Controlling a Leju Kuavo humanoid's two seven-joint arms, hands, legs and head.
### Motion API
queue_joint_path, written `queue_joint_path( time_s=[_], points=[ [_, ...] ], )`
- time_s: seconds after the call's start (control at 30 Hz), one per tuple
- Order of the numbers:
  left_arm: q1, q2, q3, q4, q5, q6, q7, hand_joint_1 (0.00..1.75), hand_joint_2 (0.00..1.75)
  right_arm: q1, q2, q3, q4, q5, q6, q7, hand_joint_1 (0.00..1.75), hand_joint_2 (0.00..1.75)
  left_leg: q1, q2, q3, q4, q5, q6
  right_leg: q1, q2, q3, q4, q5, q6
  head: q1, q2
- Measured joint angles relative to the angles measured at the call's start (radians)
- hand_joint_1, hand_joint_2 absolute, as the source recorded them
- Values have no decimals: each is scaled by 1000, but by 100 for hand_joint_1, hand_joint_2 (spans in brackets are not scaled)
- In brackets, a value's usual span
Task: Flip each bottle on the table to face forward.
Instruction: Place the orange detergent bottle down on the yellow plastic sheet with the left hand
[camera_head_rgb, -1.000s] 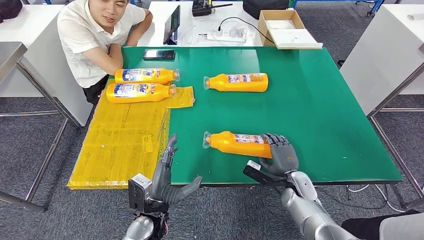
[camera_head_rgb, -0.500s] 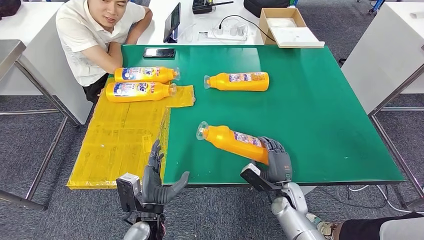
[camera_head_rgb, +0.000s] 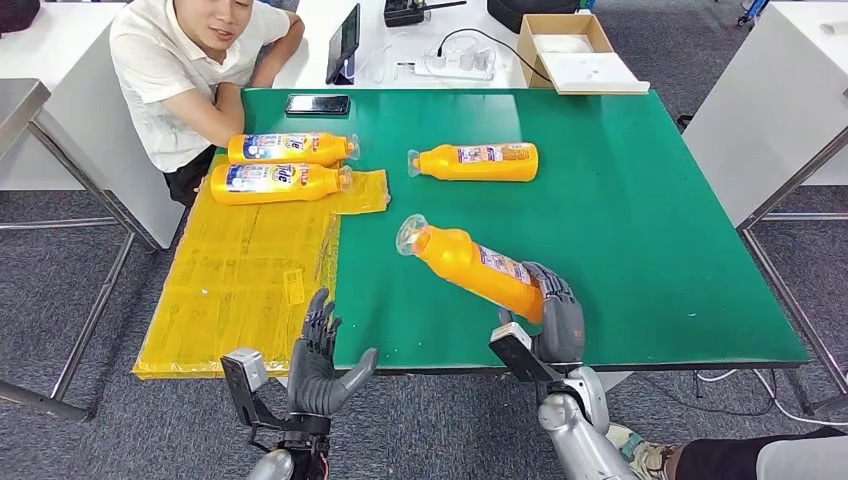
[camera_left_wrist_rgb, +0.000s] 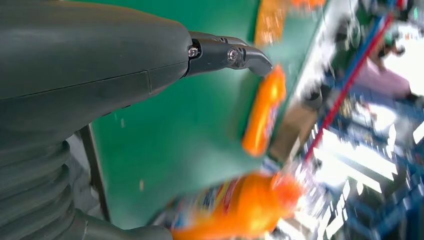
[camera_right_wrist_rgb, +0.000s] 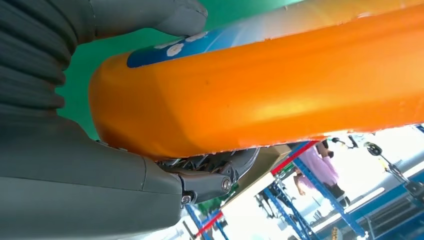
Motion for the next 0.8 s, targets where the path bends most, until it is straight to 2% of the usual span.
queue_joint_path(
  time_s=[0.13, 0.4, 0.8],
  points=[
    [3, 5, -17, -12, 8, -65, 0, 0, 175, 25, 30, 43, -70, -14, 37, -7, 175, 175, 0, 0, -1, 0, 0, 0, 0, 0, -1, 0, 0, 0, 0, 0],
    [-2, 14, -30, -36, 20, -155, -15, 0, 175, 75, 104, 216, -158, -57, 99, -16, 175, 175, 1, 1, -2, 0, 0, 0, 0, 0, -2, 0, 0, 0, 0, 0],
    [2, 13, -8, -96, 242, -231, 16, 0, 175, 94, 171, 435, -143, -97, 143, -47, 175, 175, 1, 2, -2, 0, 0, 0, 0, 0, -3, 0, 0, -1, 0, 0]
  ],
)
